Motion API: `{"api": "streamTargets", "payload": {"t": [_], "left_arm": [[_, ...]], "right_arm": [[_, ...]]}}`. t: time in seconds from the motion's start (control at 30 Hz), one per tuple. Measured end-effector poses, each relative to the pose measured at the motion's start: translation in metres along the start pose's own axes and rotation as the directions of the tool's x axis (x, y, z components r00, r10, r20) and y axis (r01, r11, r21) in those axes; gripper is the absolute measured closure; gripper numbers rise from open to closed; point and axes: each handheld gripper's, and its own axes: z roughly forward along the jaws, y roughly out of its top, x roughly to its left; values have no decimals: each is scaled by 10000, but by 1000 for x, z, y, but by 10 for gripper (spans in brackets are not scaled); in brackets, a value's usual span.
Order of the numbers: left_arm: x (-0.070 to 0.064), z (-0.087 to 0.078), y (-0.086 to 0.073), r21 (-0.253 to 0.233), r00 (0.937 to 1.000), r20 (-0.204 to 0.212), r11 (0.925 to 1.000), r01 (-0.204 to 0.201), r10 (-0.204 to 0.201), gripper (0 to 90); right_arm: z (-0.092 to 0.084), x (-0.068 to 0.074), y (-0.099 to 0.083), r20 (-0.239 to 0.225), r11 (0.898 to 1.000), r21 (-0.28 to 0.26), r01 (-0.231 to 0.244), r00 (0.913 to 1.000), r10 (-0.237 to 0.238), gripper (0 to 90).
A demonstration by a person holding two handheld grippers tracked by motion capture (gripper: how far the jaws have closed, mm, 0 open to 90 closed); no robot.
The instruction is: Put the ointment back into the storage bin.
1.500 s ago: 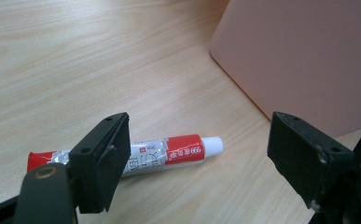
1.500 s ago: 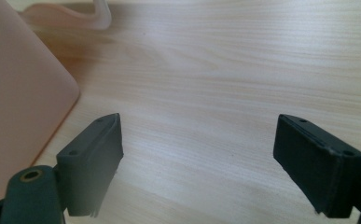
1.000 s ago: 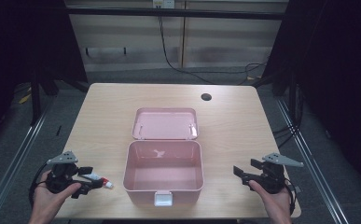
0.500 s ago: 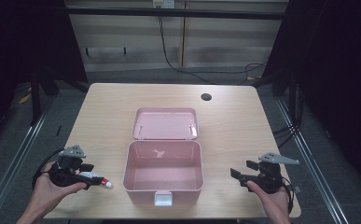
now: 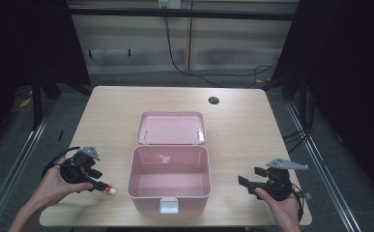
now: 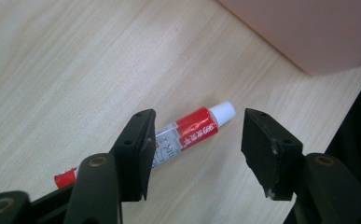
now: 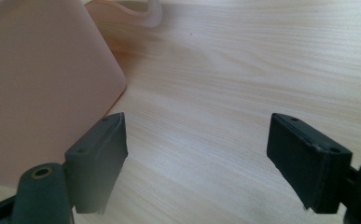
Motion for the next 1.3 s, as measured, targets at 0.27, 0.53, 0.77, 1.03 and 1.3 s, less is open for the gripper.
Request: {"api": "streamTargets", "payload": {"t": [0.27, 0.53, 0.77, 1.03, 1.3], "left_arm": [[8, 7, 2, 804, 9992, 273, 9963, -306, 285, 455], [14, 18, -2, 1128, 9963, 161, 9899, -862, 849, 523], [15, 18, -2, 1182, 9943, 119, 9873, -1064, 1058, 559], [12, 21, 2, 1243, 9896, 367, 9820, -1423, 1388, 510], [12, 22, 2, 1354, 9858, 467, 9767, -1664, 1615, 459]], "right_arm": [[1, 0, 0, 6, 10000, 73, -17, 10000, 17, 199], [1, 0, 0, -31, 9999, 117, -23, 10000, 23, 198], [1, 0, 0, -64, 9999, 116, 4, 10000, -3, 197], [2, 0, 0, -53, 9998, 179, -30, 10000, 31, 197], [2, 0, 0, -92, 9998, 214, -6, 10000, 8, 197]]}}
